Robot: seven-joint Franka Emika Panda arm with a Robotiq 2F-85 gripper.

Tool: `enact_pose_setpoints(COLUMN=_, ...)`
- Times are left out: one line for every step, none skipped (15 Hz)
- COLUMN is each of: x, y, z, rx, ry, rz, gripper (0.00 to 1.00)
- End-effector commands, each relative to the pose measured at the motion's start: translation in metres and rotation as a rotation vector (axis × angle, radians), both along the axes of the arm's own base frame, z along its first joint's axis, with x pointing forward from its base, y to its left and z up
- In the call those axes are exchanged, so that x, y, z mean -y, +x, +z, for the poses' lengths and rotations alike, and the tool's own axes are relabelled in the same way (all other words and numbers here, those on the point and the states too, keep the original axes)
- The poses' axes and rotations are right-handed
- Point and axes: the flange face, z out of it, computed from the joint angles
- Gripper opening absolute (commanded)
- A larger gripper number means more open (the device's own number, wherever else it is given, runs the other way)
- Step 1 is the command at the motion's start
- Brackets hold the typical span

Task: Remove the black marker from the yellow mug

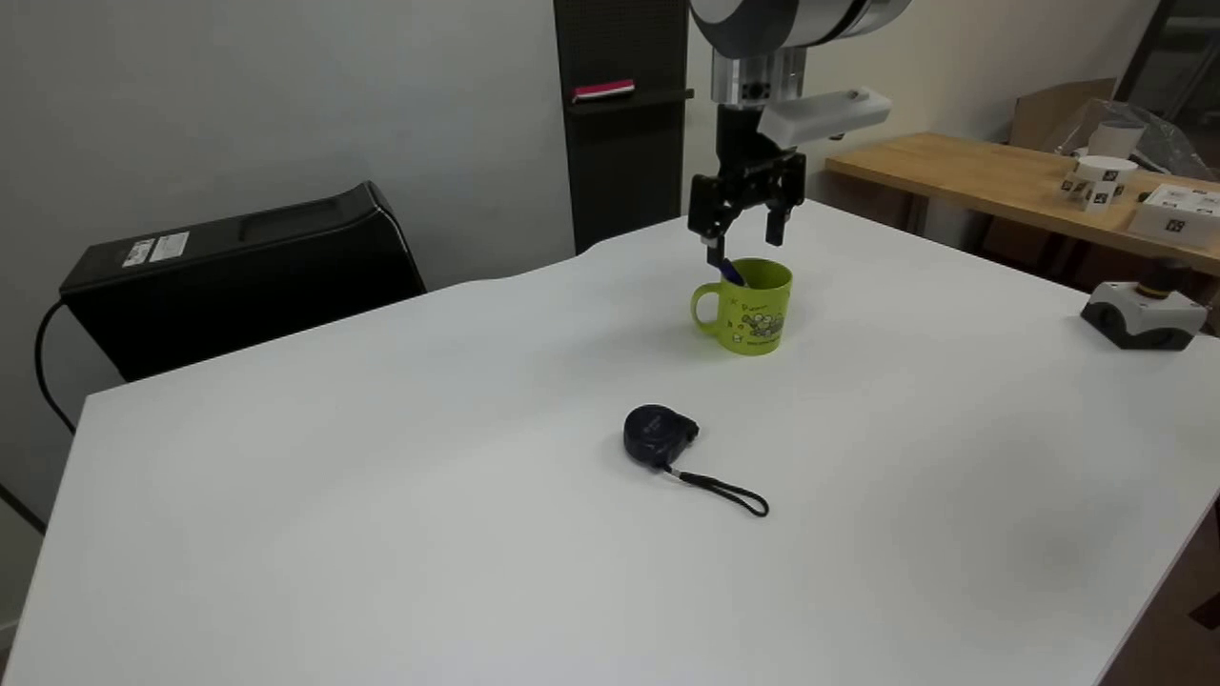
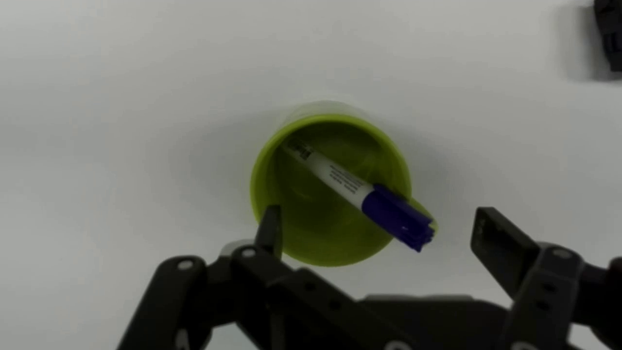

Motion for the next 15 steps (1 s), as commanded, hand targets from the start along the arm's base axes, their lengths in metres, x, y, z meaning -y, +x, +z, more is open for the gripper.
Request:
enact_pose_setpoints(x=0.001, y=0.005, z=-0.001, rx=0.001, ry=-0.023, rz=-0.033, gripper=1.00)
enact_pose_setpoints(x=0.001, y=0.004, z=-0.001, rx=0.000, ry=-0.024, rz=-0.033, gripper=1.00)
enact_pose_setpoints(x=0.001, y=0.004, z=-0.002, rx=-0.002, ry=-0.026, rz=-0.033, gripper=1.00)
enact_pose_setpoints(x=0.000, y=0.004, z=-0.003, rx=-0.003, ry=-0.026, rz=-0.034, gripper=1.00)
enact_pose_setpoints(x=0.000, y=0.004, z=-0.005, rx=-0.005, ry=-0.027, rz=-0.035, gripper=1.00)
enact_pose_setpoints(x=-0.001, y=0.004, z=-0.006, rx=-0.006, ry=-0.028, rz=-0.036, gripper=1.00)
enact_pose_setpoints(x=0.001, y=0.004, z=-0.008, rx=-0.008, ry=-0.028, rz=-0.037, gripper=1.00)
enact_pose_setpoints(x=0.002, y=0.004, z=-0.009, rx=-0.010, ry=-0.028, rz=-0.037, gripper=1.00)
enact_pose_setpoints(x=0.003, y=0.004, z=-0.010, rx=-0.012, ry=-0.028, rz=-0.038, gripper=1.00)
enact_pose_setpoints(x=0.004, y=0.004, z=-0.012, rx=-0.015, ry=-0.029, rz=-0.038, gripper=1.00)
enact_pose_setpoints(x=0.005, y=0.004, z=-0.013, rx=-0.017, ry=-0.030, rz=-0.036, gripper=1.00)
enact_pose_setpoints(x=0.007, y=0.004, z=-0.014, rx=-0.019, ry=-0.030, rz=-0.037, gripper=0.75)
enact_pose_setpoints(x=0.007, y=0.004, z=-0.015, rx=-0.020, ry=-0.034, rz=-0.037, gripper=0.74)
enact_pose_setpoints(x=0.008, y=0.004, z=-0.015, rx=-0.019, ry=-0.039, rz=-0.035, gripper=0.68)
enact_pose_setpoints(x=0.007, y=0.004, z=-0.015, rx=-0.018, ry=-0.045, rz=-0.031, gripper=0.60)
